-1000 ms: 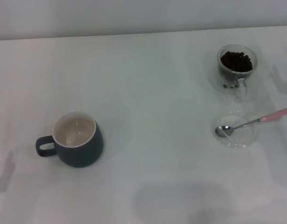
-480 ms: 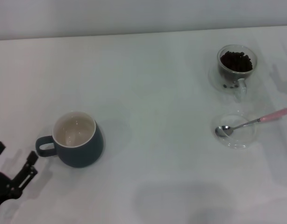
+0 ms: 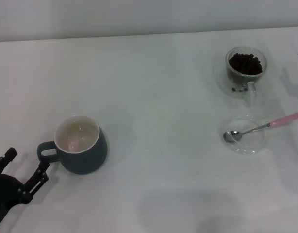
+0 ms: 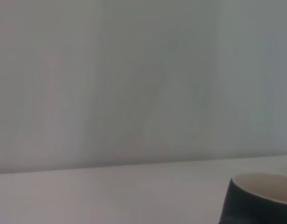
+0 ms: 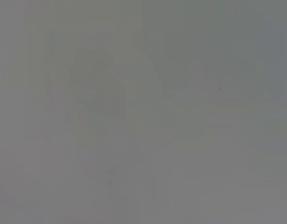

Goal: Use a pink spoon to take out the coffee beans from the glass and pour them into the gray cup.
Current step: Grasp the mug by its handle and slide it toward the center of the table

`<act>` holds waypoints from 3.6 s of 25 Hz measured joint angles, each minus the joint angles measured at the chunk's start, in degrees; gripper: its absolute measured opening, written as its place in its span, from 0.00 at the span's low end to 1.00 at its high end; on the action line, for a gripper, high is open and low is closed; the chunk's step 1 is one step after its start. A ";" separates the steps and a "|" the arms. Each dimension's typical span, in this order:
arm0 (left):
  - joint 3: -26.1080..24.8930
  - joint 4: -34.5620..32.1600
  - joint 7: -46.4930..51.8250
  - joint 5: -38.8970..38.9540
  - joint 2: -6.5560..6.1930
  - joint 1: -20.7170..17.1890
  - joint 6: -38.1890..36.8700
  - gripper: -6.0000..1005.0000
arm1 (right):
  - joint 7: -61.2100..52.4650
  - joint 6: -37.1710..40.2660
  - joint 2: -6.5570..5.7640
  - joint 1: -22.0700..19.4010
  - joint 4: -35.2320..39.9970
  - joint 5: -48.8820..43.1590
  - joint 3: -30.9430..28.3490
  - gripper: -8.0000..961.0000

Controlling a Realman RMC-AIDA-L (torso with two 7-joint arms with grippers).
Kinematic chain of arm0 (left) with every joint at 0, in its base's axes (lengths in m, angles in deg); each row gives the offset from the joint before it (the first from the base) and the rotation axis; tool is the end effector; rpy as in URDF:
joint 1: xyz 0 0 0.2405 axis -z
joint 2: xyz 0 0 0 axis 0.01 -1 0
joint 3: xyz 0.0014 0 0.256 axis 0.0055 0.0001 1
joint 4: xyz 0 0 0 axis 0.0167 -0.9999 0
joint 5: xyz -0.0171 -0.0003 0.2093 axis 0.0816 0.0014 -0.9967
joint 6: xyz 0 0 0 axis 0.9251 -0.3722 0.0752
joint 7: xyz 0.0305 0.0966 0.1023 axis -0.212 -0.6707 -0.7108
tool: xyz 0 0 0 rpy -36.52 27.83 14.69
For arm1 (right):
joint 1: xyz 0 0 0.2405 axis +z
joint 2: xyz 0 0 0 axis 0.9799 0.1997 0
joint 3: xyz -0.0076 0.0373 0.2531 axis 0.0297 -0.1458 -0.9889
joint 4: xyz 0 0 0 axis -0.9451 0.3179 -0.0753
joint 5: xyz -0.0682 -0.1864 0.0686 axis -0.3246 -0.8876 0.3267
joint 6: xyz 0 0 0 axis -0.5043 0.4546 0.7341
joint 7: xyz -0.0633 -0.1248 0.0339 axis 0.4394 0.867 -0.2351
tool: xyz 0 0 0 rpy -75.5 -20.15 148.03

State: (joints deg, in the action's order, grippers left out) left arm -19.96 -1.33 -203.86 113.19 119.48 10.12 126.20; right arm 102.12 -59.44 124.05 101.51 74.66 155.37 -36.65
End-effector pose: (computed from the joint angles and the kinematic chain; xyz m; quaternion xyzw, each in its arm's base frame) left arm -0.3603 0.1965 -0.0590 -0.8065 -0.2521 -0.2871 0.4512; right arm 0.3899 0.3070 0.0346 -0.6194 0.3065 0.2794 0.6666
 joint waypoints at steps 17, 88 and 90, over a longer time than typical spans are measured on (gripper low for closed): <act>-0.42 0.47 0.13 1.29 0.19 3.98 -5.07 0.83 | 0.00 0.00 0.09 -0.29 -0.08 0.00 0.20 0.89; -0.09 10.79 -0.23 -2.37 0.70 15.46 -22.96 0.13 | -0.79 -1.38 0.20 0.53 -2.03 -0.08 2.40 0.89; -0.09 10.79 -0.23 -2.37 0.63 14.98 -22.32 0.13 | -0.79 -1.47 0.19 0.39 -2.03 -0.08 2.39 0.89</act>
State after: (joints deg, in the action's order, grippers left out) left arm -20.05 9.46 -204.09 110.82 120.11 25.10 103.88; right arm 101.33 -60.91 124.24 101.91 72.63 155.29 -34.26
